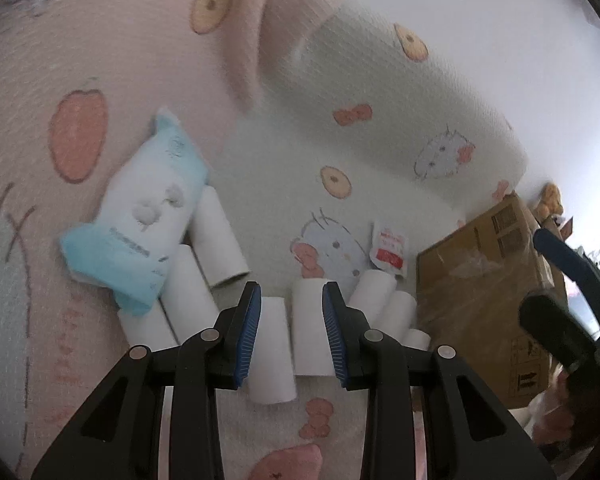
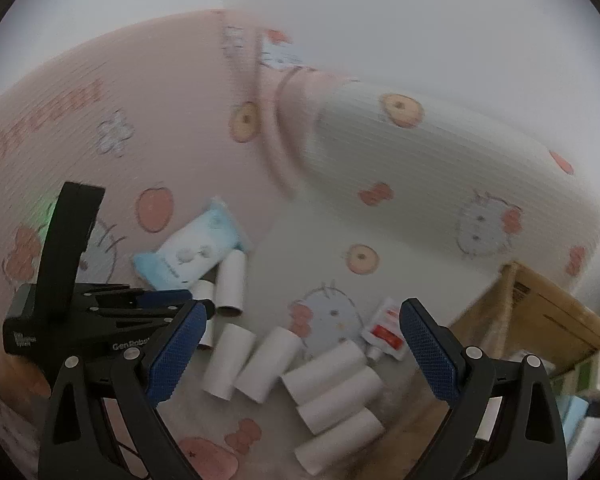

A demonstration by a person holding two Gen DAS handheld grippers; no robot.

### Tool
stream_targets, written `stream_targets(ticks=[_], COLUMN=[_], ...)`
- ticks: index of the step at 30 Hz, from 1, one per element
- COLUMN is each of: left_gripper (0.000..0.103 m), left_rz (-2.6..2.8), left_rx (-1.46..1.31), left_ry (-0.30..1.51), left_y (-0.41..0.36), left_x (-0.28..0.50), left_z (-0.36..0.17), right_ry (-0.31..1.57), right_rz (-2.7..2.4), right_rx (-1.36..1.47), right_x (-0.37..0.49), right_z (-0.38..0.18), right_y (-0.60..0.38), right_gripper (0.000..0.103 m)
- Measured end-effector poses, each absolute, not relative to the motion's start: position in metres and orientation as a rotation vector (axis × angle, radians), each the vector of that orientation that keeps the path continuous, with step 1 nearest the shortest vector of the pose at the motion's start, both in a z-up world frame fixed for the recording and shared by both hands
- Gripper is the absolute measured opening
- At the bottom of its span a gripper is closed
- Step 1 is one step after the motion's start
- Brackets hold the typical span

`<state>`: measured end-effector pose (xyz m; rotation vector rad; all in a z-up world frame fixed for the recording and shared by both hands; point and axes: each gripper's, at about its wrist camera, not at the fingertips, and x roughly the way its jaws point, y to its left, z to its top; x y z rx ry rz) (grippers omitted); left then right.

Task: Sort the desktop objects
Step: 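Move both tools toward a standing white paper roll in the pile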

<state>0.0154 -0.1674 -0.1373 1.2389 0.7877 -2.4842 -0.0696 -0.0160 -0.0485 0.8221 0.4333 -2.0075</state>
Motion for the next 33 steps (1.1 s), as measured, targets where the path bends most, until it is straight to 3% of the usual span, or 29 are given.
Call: stream_targets(ticks=[6,11,19,21,23,29,33], left_gripper=[0.035,0.035,0.035,0.035,0.035,0.036,0.036], left_rz=[-2.535,-2.530,-2.521,-2.528,-2.540,-2.576,-2.580], left_rx=[1.131,1.160,1.216,1.217,1.228,1.293,1.241], left_ry=[0.598,0.596,0.798,0.821,0.834,0.725,0.759], left_y=[-0.156,-0.153,-0.160,-0.160,-0.157,-0.134,-0.127], left_x=[0.035,0.039,0.039,0.039,0.038,0.033,0.034], left_z=[-0.137,-0.149,-0.174,-0.176,-0.178,-0.195,-0.200], right_ry=[0.530,0.608,0.524,0.487,0.490,0.473,0.445], right_rz=[-2.060,-2.046,-1.988,-1.978,-1.980,-1.957,-1.953], right_rx=[0.707,0.619,0.772,0.823,0.856,0.946,1.001], right_x=[-0.038,-0.017,-0.023,-0.027,-0.029,-0.033,-0.036], right_z=[-0.075,-0.096,-0.144,-0.155,-0.164,-0.190,-0.207], right_y=[-0.025,-0.030,-0.032,-0.029,-0.027,-0.029,-0.024], right_gripper=[0.097,0.097,0.094,0.090,0.075,0.049,0.045])
